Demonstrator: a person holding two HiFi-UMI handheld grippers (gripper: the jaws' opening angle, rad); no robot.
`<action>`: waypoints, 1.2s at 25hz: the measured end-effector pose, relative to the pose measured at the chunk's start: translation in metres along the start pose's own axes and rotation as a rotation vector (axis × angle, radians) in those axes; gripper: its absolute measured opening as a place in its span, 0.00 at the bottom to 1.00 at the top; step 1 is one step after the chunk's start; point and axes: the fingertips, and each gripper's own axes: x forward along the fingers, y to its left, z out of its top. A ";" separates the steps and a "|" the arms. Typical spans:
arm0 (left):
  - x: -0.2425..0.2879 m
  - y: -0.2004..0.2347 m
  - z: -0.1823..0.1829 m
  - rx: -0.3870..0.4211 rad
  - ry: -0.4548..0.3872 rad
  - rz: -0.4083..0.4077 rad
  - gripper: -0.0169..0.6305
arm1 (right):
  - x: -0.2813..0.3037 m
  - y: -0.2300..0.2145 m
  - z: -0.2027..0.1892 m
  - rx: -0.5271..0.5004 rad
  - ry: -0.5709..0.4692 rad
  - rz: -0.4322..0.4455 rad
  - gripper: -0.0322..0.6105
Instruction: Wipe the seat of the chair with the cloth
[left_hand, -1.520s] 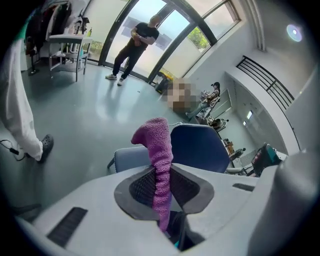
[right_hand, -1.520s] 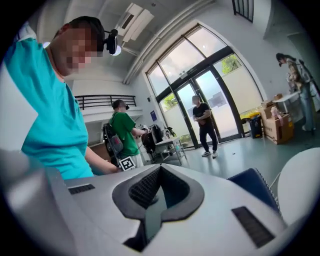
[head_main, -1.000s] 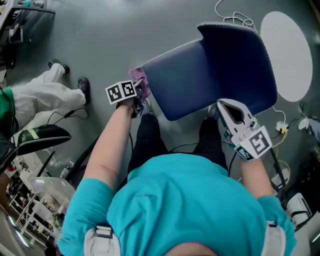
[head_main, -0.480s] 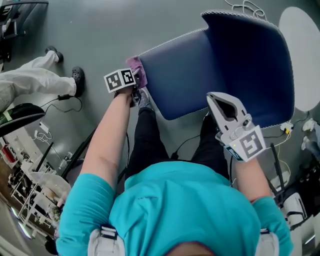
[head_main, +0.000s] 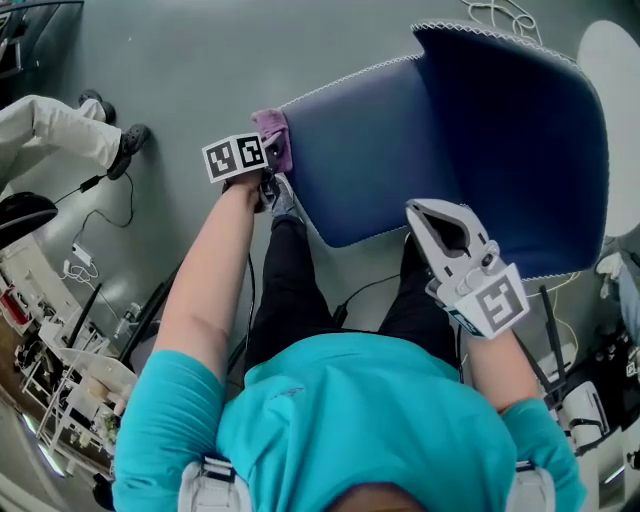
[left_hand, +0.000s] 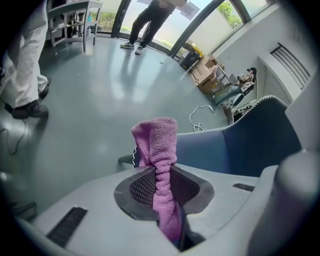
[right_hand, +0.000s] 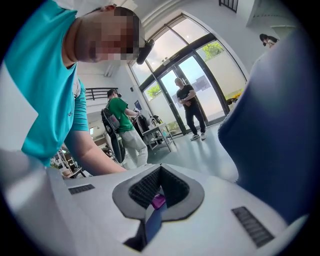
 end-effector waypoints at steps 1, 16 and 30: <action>-0.003 -0.002 0.001 -0.014 -0.008 -0.043 0.13 | 0.001 0.001 0.001 0.007 0.000 0.004 0.05; -0.016 -0.031 0.014 -0.162 -0.107 -0.417 0.13 | 0.011 0.025 0.019 0.038 -0.019 0.067 0.05; 0.034 -0.118 0.025 -0.091 -0.050 -0.476 0.13 | -0.003 0.013 0.012 0.078 -0.021 0.032 0.05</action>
